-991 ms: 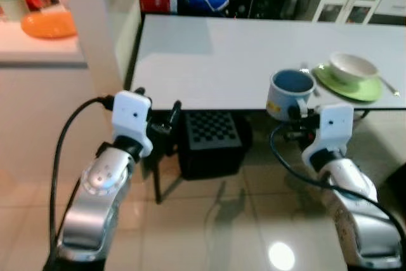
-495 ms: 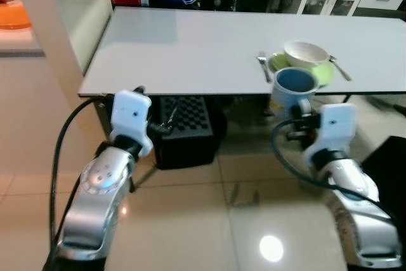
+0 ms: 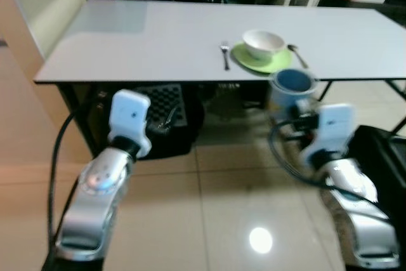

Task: Setting the table

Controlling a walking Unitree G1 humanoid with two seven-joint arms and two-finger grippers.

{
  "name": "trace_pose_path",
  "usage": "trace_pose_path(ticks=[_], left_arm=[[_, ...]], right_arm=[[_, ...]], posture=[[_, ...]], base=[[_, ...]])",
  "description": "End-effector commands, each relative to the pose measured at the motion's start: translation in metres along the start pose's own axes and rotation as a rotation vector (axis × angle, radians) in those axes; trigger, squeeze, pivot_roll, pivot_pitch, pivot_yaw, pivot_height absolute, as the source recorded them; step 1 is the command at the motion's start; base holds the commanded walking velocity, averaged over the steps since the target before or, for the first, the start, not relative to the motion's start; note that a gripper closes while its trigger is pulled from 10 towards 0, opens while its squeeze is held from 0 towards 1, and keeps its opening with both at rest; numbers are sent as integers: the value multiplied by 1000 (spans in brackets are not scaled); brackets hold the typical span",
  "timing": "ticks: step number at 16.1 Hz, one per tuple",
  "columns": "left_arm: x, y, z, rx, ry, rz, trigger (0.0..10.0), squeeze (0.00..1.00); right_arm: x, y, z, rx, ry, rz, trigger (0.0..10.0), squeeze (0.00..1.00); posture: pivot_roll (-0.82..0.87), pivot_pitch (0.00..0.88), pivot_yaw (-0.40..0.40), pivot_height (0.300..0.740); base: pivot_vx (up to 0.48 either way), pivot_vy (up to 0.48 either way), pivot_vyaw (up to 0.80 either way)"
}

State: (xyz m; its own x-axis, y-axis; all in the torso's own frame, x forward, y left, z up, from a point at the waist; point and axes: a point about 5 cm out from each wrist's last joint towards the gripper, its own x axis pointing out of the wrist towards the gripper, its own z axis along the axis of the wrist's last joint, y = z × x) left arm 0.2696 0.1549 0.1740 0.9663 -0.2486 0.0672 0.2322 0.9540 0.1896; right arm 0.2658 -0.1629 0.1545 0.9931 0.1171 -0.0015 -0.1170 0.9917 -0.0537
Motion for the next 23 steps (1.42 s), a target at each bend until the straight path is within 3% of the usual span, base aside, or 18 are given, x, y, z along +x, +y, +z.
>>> trace_pose_path(ticks=[1, 10, 13, 23], left_arm=[[2, -2, 3, -3, -13, -10, 10000, 0], [2, -1, 4, 1, -16, -6, 10000, 0], [4, -1, 2, -51, 9, 45, 10000, 0], [10, 5, 9, -20, -43, 61, 10000, 0]], right_arm=[[0, -7, 5, -19, -20, -29, 10000, 0], [-1, -7, 4, -12, -24, -38, 10000, 0], [-1, -9, 6, -4, -29, -69, 10000, 0], [3, -11, 11, 9, -59, -119, 10000, 0]], posture=[[75, 0, -26, 740], [80, 0, -21, 740], [80, 0, -17, 740], [80, 0, -9, 740]], base=[[0, -431, 0], [0, -418, 0], [0, 0, 0], [85, 0, 0]])
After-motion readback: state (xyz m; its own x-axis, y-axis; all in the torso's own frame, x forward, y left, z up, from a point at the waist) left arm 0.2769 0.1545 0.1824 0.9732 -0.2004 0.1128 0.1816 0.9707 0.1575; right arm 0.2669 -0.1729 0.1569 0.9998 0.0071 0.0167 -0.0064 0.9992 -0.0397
